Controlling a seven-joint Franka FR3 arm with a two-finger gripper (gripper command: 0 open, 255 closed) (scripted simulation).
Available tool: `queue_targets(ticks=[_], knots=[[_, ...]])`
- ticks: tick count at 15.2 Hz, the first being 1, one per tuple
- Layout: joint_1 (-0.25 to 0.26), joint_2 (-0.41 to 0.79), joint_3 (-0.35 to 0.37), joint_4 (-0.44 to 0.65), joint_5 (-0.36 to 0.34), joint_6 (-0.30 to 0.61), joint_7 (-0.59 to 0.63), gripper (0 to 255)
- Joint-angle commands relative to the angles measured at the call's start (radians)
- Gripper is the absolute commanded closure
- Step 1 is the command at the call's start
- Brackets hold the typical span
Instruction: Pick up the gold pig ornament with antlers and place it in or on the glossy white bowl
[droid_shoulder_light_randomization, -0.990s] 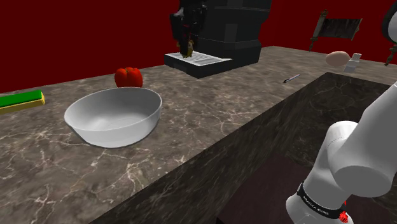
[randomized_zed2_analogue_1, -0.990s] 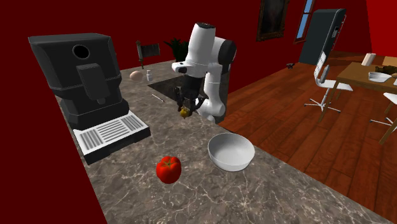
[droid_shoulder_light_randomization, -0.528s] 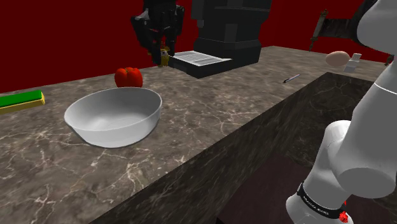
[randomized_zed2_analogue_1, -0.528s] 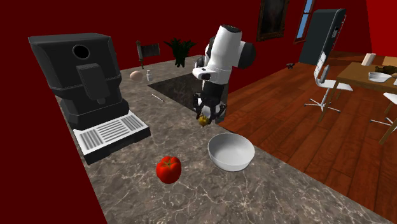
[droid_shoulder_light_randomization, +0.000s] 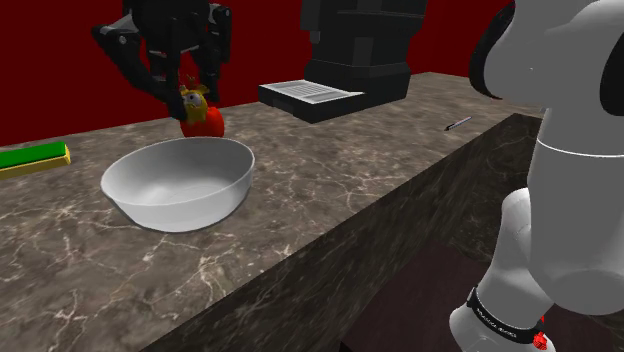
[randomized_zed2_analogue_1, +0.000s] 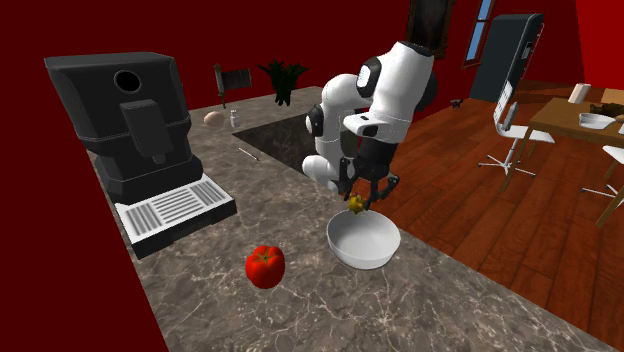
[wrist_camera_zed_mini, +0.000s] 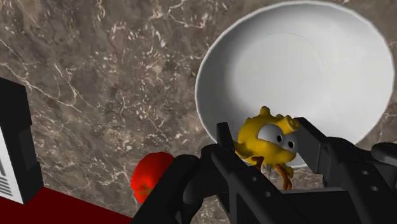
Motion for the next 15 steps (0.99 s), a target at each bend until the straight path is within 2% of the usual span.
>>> queue_targets(ticks=[1, 10, 15], knots=[[0.068, 0.088, 0.012, 0.113, -0.059, -0.048, 0.037, 255], [-0.018, -0.031, 0.007, -0.179, 0.028, 0.140, 0.057, 255], [-0.020, -0.035, 0.006, -0.190, 0.031, 0.148, 0.057, 255]])
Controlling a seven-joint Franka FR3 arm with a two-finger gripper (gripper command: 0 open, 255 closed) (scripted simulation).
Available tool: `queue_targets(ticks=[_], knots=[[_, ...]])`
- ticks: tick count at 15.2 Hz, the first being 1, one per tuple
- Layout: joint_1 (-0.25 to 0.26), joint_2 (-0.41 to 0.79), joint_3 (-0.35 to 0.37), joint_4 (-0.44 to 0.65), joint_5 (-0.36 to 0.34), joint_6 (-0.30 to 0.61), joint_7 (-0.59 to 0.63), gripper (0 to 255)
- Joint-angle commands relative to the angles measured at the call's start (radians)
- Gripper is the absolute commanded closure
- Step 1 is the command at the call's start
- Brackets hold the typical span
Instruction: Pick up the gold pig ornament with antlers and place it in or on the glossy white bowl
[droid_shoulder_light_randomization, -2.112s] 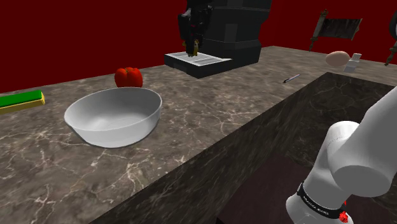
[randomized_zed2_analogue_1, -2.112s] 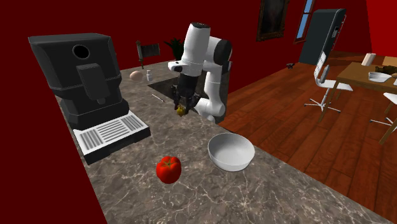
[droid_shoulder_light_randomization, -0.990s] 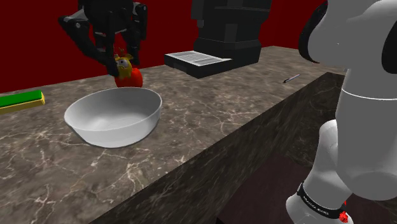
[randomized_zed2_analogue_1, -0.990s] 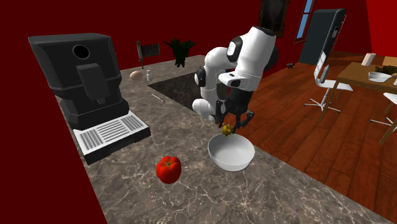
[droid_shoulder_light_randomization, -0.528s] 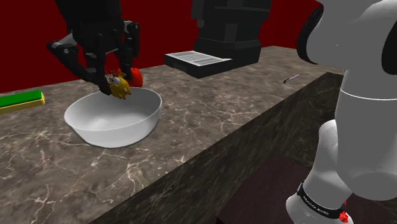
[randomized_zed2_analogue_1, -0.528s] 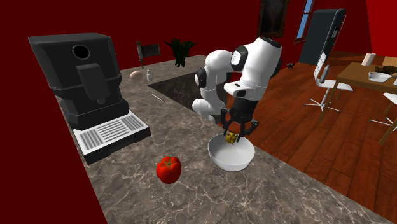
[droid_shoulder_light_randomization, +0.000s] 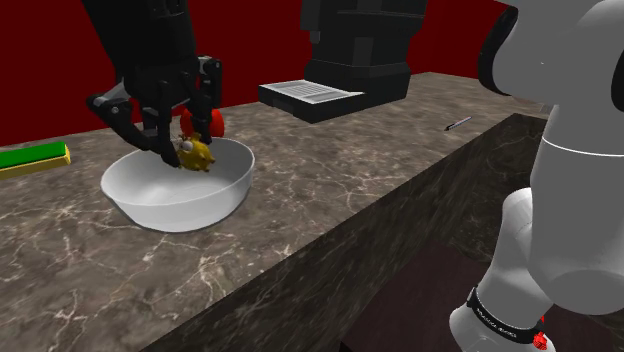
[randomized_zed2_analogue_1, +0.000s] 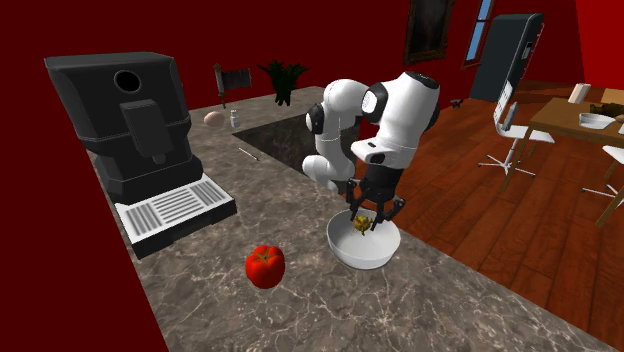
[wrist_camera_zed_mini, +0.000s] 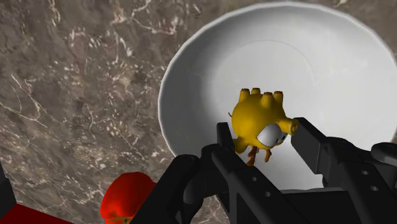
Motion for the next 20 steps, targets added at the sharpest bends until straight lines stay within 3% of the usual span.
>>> queue_targets(ticks=[1, 3, 4, 9, 13, 20], knots=[[0.000, -0.001, 0.000, -0.001, 0.000, 0.001, 0.000, 255], [0.000, -0.001, 0.000, -0.001, 0.000, 0.001, 0.000, 255], [0.000, -0.001, 0.000, -0.001, 0.000, 0.001, 0.000, 0], [0.000, -0.001, 0.000, -0.001, 0.000, 0.001, 0.000, 0], [0.098, 0.113, 0.014, 0.284, -0.086, -0.193, 0.002, 0], [0.099, 0.113, 0.012, 0.284, -0.085, -0.193, 0.002, 0]])
